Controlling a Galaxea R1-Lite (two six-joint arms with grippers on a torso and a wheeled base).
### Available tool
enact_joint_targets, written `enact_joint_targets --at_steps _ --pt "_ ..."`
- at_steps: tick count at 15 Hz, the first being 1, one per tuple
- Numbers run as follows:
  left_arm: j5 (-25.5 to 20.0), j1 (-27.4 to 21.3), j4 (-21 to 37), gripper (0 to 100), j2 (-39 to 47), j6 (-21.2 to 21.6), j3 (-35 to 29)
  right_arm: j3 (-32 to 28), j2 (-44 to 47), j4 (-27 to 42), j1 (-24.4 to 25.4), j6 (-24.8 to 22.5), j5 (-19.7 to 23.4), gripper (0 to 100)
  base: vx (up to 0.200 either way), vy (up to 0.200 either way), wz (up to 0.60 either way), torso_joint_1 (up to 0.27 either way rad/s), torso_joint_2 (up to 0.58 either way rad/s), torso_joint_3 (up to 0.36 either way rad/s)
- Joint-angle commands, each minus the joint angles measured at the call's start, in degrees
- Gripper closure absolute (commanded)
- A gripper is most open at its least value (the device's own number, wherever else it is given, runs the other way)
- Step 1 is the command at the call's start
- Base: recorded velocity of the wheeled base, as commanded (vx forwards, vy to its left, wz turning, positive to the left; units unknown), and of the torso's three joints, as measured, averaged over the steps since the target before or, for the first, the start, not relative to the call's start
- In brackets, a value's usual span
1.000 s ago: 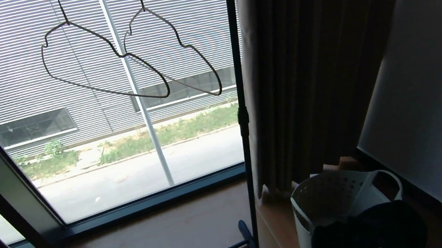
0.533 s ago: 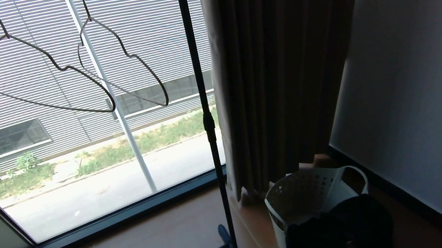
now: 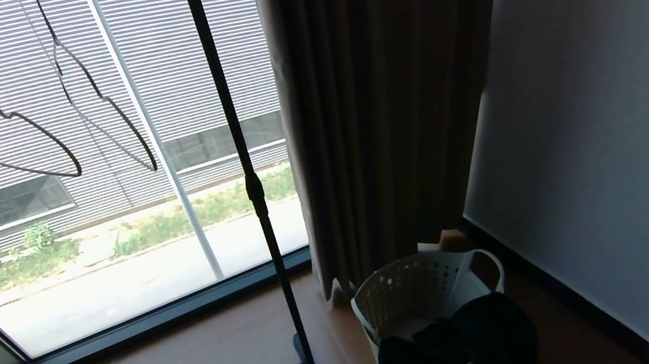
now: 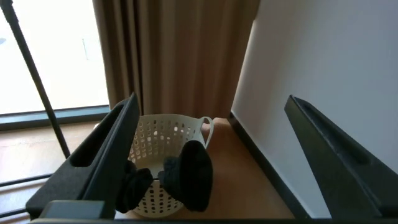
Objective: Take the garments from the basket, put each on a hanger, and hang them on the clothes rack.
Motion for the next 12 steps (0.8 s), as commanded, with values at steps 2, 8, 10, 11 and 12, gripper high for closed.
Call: enact_joint_targets --at_steps 2,8,10,11,12 --pt "-0.02 0.0 0.0 0 0.07 -0.06 0.0 0.0 0.05 -0.03 0.0 -0.02 0.04 0 0.0 -0.2 0.0 0.002 0.0 0.002" --pt "-0.11 0.0 -0.09 0 0.07 0.3 0.0 0.0 0.05 -0.03 0.0 -0.02 0.04 0 0.0 -0.167 0.0 0.004 0.0 0.004" --pt "-0.11 0.0 -0.09 0 0.07 -0.06 0.0 0.0 0.05 -0.03 0.0 -0.02 0.04 0 0.0 0.0 0.0 0.0 0.0 0.0" --pt "-0.11 0.09 -0.09 0 0.07 -0.14 0.0 0.0 0.05 -0.03 0.0 -0.02 0.04 0 0.0 0.0 0.0 -0.032 0.17 0.144" --pt "-0.11 0.09 -0.09 0 0.07 0.03 0.0 0.0 0.05 0.05 0.0 -0.02 0.04 0 0.0 0.0 0.0 -0.032 0.31 0.256"
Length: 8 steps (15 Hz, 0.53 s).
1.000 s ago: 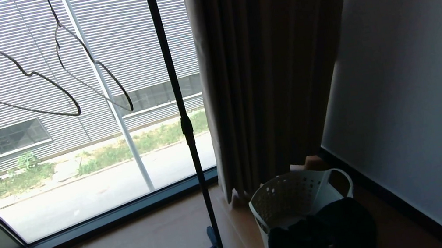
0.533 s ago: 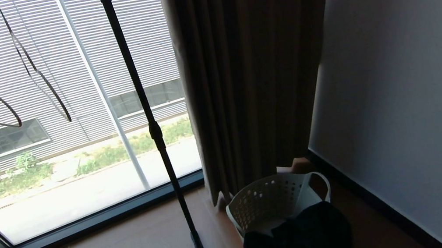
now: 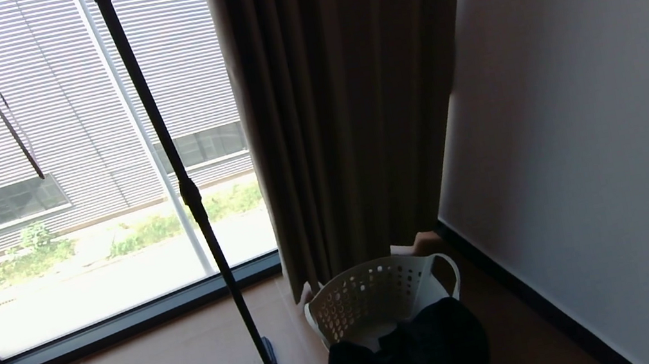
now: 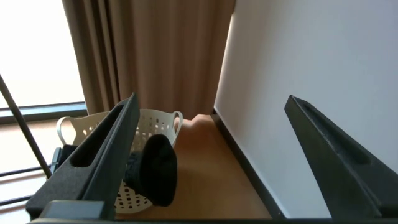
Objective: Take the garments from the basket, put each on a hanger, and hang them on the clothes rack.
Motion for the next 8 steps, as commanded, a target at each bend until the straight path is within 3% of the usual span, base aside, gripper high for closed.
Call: enact_joint_targets --at_steps 1,4,8 --pt "-0.01 0.02 0.0 0 0.05 0.08 0.0 0.0 0.05 -0.03 0.07 -0.02 0.0 0 0.0 0.0 0.0 -0.027 0.37 0.315" --pt "0.08 0.02 0.0 0 0.05 -0.09 0.0 0.0 0.05 -0.03 0.07 -0.02 0.0 0 0.0 0.0 0.0 -0.023 0.4 0.367" --pt "-0.01 0.02 0.17 0 0.05 -0.09 0.0 0.0 0.05 -0.03 0.07 -0.11 0.0 0 0.0 0.0 0.0 0.001 0.11 0.098"
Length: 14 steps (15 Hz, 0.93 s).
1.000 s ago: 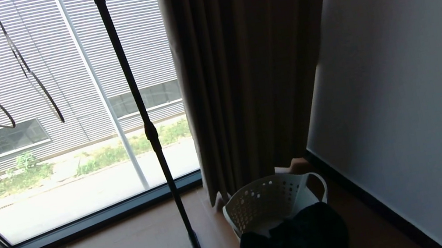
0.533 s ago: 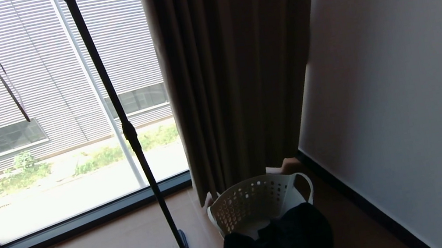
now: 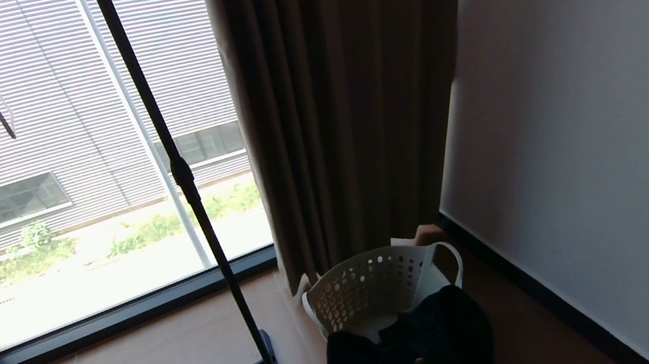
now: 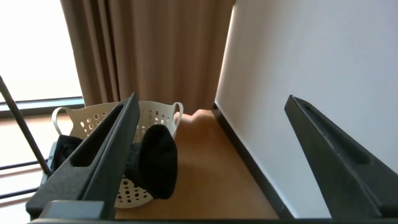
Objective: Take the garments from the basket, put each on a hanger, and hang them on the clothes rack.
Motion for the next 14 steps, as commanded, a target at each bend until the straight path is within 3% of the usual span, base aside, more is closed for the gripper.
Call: enact_joint_targets --at_steps 1,14 --pt "-0.01 0.0 0.06 0 0.05 0.02 0.0 0.0 0.05 -0.12 0.02 -0.37 0.39 0 0.0 0.0 0.0 0.0 0.0 0.0" --pt "-0.01 -0.18 0.24 0 0.05 0.11 -0.09 0.0 0.05 -0.03 0.02 -0.55 1.01 0 0.0 0.0 0.0 0.004 0.0 -0.167"
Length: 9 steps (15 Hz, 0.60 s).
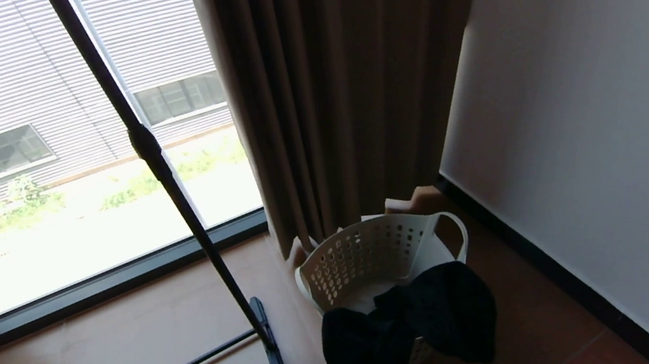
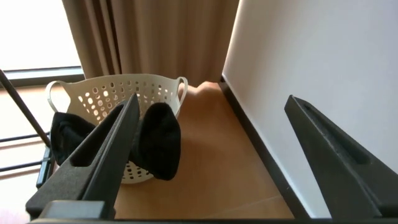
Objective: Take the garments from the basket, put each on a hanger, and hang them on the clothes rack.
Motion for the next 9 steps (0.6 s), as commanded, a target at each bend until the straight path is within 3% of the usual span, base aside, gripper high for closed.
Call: enact_joint_targets --at_steps 1,9 --pt "0.0 0.01 0.02 0 0.07 0.0 -0.01 0.0 0.05 -0.02 0.0 -0.01 -0.05 0 0.0 0.0 0.0 0.002 0.0 -0.193" --pt "0.0 0.01 0.02 0 0.07 0.0 -0.01 0.0 0.05 0.07 0.0 0.08 -0.05 0 0.0 0.0 0.0 0.002 0.0 -0.195"
